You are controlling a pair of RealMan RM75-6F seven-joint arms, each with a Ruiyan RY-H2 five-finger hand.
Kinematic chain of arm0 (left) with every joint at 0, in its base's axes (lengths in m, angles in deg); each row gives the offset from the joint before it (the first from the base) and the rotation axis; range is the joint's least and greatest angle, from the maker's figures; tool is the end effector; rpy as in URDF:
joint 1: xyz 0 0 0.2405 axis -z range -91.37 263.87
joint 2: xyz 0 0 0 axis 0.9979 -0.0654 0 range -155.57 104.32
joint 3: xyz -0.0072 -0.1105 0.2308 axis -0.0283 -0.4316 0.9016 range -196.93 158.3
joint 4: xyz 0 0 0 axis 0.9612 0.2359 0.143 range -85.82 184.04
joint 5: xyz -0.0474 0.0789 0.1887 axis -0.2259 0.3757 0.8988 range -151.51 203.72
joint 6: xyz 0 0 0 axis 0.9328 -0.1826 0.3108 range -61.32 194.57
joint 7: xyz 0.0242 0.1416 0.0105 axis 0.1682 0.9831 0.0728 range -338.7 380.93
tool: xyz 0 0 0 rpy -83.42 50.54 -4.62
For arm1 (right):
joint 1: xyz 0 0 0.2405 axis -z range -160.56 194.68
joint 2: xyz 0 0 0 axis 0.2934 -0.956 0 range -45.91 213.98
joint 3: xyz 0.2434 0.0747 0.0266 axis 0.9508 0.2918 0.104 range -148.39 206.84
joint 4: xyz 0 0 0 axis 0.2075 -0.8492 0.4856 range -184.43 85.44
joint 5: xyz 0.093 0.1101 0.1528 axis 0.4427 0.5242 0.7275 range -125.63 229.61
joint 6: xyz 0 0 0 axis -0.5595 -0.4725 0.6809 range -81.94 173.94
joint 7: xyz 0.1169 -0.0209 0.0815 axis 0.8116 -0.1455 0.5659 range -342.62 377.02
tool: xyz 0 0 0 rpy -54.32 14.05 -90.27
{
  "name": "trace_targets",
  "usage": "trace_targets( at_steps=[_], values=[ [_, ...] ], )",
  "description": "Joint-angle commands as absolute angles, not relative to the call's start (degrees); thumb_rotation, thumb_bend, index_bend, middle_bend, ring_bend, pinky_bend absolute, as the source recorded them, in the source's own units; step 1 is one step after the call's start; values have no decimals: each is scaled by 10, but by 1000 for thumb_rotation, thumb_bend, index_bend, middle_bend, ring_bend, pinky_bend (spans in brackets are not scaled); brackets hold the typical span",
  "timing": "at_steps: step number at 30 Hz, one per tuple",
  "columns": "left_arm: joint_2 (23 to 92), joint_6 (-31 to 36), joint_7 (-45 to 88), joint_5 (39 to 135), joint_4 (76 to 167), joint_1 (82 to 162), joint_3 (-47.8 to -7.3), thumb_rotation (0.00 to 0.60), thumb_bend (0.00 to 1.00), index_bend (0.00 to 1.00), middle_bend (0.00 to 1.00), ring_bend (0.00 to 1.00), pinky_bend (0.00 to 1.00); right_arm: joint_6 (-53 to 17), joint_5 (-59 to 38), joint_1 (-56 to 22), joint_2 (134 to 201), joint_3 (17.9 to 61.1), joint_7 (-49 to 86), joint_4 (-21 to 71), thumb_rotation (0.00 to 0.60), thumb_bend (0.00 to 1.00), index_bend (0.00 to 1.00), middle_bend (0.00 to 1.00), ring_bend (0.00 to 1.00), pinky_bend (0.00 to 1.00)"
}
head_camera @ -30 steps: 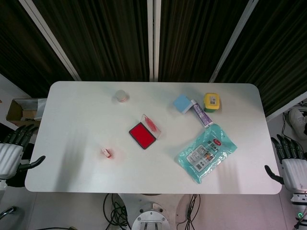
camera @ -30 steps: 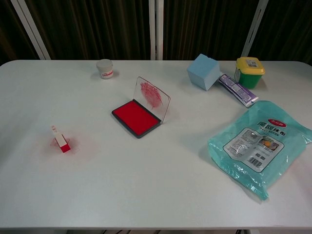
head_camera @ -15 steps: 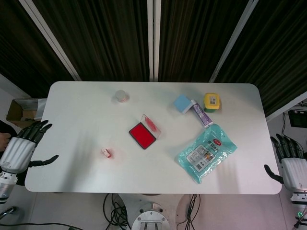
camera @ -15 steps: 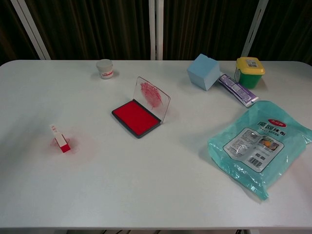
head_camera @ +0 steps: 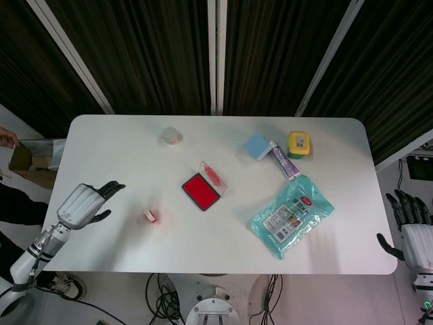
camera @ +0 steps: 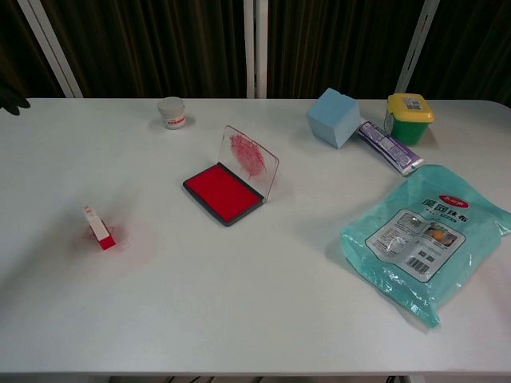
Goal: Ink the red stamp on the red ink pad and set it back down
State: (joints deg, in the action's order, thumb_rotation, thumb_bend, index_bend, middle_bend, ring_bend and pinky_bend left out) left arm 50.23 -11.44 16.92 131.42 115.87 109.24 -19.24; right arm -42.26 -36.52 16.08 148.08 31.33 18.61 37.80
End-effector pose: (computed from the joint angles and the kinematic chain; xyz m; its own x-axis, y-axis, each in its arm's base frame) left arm -0.2824 0.2670 0.0898 0.6192 -0.0242 0.7849 0.6494 -0.5461 -0.5292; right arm -0.3313 -0.1574 0.1710 0.4568 0.0148 0.8894 -0.8895 0.0124 0.4567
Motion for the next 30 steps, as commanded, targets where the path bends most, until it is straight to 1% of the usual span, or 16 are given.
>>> trace_targets(
  at_steps=[1, 4, 15, 20, 26, 30],
  values=[
    [537, -72, 178, 1326, 1121, 1118, -170, 600, 194, 236, 266, 879, 876, -426, -363, 163, 1478, 315, 188, 379, 600, 179, 0, 0, 0, 0],
    [556, -68, 166, 1329, 1099, 1121, -158, 600, 194, 235, 264, 880, 876, -426, -361, 164, 1478, 315, 190, 378, 600, 179, 0, 0, 0, 0],
    [629, -93, 120, 1343, 1019, 1129, -127, 600, 193, 243, 272, 901, 883, -417, -361, 161, 1482, 313, 182, 378, 600, 179, 0, 0, 0, 0],
    [668, -103, 95, 1346, 974, 1140, -123, 600, 193, 277, 306, 917, 893, -410, -357, 159, 1484, 314, 180, 378, 600, 179, 0, 0, 0, 0],
    [693, -109, 84, 1350, 941, 1153, -115, 600, 214, 311, 340, 928, 899, -408, -352, 161, 1484, 313, 182, 376, 600, 179, 0, 0, 0, 0],
    [706, -109, 83, 1348, 925, 1159, -112, 600, 236, 350, 380, 933, 906, -403, -350, 160, 1483, 312, 182, 375, 600, 179, 0, 0, 0, 0]
  ],
)
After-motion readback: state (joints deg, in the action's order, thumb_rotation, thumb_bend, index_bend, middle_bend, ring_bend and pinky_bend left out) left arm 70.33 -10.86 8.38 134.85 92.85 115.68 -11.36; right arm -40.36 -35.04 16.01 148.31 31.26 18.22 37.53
